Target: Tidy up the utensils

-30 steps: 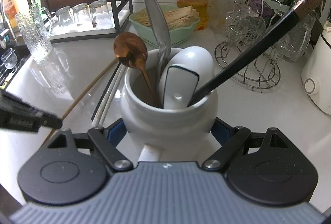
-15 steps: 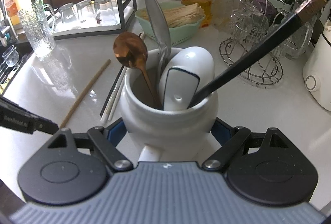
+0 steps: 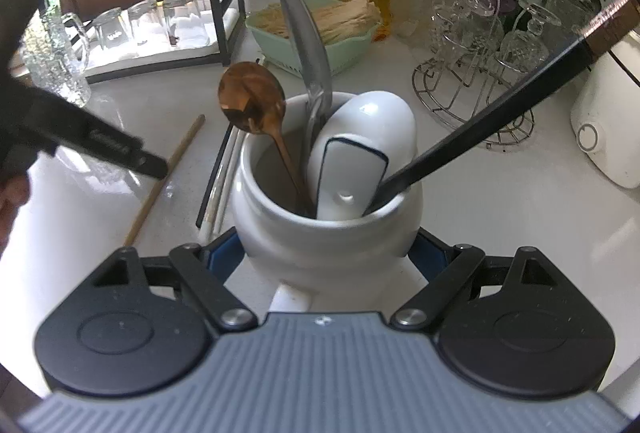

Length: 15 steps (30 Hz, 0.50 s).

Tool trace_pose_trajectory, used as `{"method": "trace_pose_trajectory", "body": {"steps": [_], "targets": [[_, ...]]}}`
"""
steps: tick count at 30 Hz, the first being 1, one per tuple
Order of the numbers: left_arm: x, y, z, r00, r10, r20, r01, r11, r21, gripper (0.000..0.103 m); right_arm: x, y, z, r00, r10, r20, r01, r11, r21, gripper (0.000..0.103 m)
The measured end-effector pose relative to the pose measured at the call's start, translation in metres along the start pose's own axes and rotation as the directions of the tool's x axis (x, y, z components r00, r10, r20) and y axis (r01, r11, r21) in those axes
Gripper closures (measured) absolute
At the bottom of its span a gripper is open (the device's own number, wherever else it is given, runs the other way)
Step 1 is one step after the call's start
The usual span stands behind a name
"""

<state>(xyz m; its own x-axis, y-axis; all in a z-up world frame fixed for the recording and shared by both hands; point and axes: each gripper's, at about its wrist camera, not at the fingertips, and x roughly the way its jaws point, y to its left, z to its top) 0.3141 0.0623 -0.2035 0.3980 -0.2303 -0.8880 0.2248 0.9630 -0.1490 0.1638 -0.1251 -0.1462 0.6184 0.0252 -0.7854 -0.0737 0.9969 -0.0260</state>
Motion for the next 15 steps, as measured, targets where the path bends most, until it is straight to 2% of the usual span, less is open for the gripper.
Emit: {"method": "trace_pose_trajectory", "body": {"steps": [7,15], "targets": [[0.018,-0.006,0.016,1.000,0.004,0.007,-0.004,0.997,0.082,0.084,0.000,0.004,-0.001,1.000,-0.021,-0.004,0.021,0.999,0.025,0.013],[0.026,-0.010,0.033,1.000,0.028,0.002,-0.028,0.995,0.100,0.084,0.001,0.006,0.000,0.999,-0.034,0.002,0.034,0.999,0.041,0.013]]}}
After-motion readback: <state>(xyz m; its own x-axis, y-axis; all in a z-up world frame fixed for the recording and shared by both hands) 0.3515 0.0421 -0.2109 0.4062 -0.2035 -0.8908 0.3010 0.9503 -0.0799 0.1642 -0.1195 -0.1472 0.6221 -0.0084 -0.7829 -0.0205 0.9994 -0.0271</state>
